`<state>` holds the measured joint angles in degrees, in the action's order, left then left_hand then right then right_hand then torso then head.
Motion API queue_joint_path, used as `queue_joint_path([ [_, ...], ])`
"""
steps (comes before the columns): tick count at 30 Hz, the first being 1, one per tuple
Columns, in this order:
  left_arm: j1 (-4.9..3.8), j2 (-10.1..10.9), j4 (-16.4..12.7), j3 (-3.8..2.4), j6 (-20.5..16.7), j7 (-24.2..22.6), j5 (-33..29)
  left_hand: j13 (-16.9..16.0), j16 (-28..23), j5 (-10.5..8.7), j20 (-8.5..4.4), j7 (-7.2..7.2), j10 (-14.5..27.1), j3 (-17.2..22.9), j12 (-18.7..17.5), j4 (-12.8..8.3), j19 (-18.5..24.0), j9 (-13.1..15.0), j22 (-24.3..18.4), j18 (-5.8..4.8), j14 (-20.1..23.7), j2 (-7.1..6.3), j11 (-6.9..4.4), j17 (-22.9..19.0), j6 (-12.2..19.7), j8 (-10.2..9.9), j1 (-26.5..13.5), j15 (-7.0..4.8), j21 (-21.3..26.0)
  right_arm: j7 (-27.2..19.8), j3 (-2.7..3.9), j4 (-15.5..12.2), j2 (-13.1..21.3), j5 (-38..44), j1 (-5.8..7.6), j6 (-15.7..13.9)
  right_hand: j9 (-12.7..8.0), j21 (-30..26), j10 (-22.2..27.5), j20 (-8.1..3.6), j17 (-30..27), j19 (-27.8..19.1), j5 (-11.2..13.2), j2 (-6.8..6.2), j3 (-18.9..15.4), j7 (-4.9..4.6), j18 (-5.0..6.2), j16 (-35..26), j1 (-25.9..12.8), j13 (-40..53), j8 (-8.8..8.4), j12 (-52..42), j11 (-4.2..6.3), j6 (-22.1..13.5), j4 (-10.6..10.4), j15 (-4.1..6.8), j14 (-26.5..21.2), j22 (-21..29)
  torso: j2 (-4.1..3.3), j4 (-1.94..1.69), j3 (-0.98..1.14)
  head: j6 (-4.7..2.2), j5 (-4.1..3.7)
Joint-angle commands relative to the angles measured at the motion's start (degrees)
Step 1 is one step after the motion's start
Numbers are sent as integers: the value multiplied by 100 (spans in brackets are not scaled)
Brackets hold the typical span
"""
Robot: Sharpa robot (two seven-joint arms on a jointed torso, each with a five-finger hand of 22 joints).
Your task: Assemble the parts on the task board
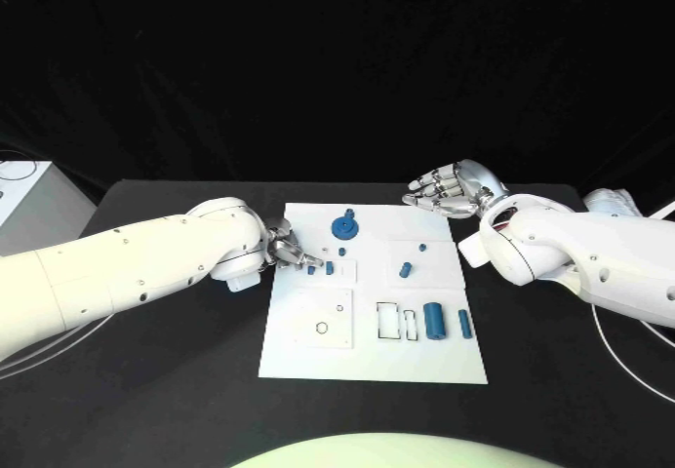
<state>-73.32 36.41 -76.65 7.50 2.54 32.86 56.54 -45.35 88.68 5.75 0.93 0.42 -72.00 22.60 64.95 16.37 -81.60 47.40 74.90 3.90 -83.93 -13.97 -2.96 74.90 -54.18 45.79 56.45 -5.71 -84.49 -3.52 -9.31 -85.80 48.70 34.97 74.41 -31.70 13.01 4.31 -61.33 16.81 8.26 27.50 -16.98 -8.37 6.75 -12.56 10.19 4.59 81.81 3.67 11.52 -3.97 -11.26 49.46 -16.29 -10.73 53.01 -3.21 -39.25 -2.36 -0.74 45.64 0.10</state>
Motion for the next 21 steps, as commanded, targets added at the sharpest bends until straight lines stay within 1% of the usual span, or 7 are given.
queue_joint_path([
  [1, 15, 13, -30, -26, -76, 1, 22, 25, 9, -263, -6, 23, 49, -462, 18, 34, 1, 10, 289, -99, -537, 150, 9, 1272, 0, 17, 63, -12, 25, -54, 1, -6, 2, 9, -4, 90, -7, -32, -40, 0, -10, -57, -28, -3, 24, -203, -63, -40, -34, 1, -28, 3, -9, 36, 0, 10, -50, 6, 1, -3, 2, 1, -11],
  [6, 15, 40, -59, -93, -292, -130, -85, 155, -21, -278, 16, 52, 151, -1504, -38, 49, 57, 24, 216, -80, -521, 537, 29, 1218, 55, -6, 182, 12, 74, -54, 1, -7, 3, 9, -7, 94, -7, -32, -40, 0, -10, -57, -28, -3, 24, -203, -63, -40, -34, 1, -28, 3, -9, 36, 0, 10, -50, 6, 1, 2, 2, -9, -20],
  [8, 16, 55, -71, -117, -388, -228, -175, 647, -134, -276, 44, 118, 479, -1829, -326, 50, 250, 18, -43, -20, -454, 696, 87, 1016, 214, -50, 257, 63, 217, -54, 1, -7, 4, 9, -8, 95, -7, -32, -40, 0, -10, -57, -28, -3, 24, -203, -63, -40, -34, 1, -28, 3, -9, 36, 0, 10, -50, 6, 2, -1, 2, -13, -20],
  [15, 16, 124, -119, -189, -837, -1100, -904, 1273, -380, -266, 170, 299, 1106, -2165, -662, 47, 677, -62, -587, 104, -269, 967, 260, 584, 597, -135, 503, 212, 545, -58, 1, -6, 5, 9, -13, 93, -7, -32, -40, 0, -10, -57, -28, -3, 24, -203, -63, -40, -34, 1, -28, 3, -9, 36, 0, 10, -50, 6, 4, -5, 9, -32, -28],
  [18, 16, 140, -132, -201, -1137, -1806, -1245, 1404, -818, -250, 353, 562, 1655, -2338, -772, 48, 1379, -275, -1430, 284, 164, 1148, 507, -172, 1113, -346, 865, 435, 1103, -62, 1, -5, 4, 9, -14, 91, -7, -32, -40, 0, -10, -57, -28, -3, 24, -203, -63, -40, -34, 1, -28, 3, -9, 36, 0, 10, -50, 6, 4, -4, 7, -50, -30],
  [20, 17, 136, -132, -204, -1306, -2287, -1289, 1556, -1459, -239, 511, 776, 2129, -2280, -936, 3, 2274, -530, -2459, 488, 887, 1267, 716, -1174, 1501, -567, 1396, 623, 1855, -74, 1, -3, 5, 9, -15, 81, -7, -33, -45, -1, -13, -57, -30, -3, 23, -202, -64, -42, -40, 1, -27, 2, -8, 39, -2, 9, -55, 6, 5, -3, 8, -65, -38],
  [21, 17, 128, -130, -205, -1359, -2481, -1257, 1673, -2044, -243, 592, 873, 2452, -2053, -1112, -76, 2939, -698, -3175, 615, 1578, 1328, 809, -1992, 1741, -747, 1908, 714, 2437, -79, 1, -1, 6, 9, -15, 75, -7, -34, -53, -1, -17, -59, -33, 3, 27, -199, -65, -45, -45, 1, -25, 1, -6, 47, -3, 8, -62, 6, 6, -3, 10, -72, -44],
])
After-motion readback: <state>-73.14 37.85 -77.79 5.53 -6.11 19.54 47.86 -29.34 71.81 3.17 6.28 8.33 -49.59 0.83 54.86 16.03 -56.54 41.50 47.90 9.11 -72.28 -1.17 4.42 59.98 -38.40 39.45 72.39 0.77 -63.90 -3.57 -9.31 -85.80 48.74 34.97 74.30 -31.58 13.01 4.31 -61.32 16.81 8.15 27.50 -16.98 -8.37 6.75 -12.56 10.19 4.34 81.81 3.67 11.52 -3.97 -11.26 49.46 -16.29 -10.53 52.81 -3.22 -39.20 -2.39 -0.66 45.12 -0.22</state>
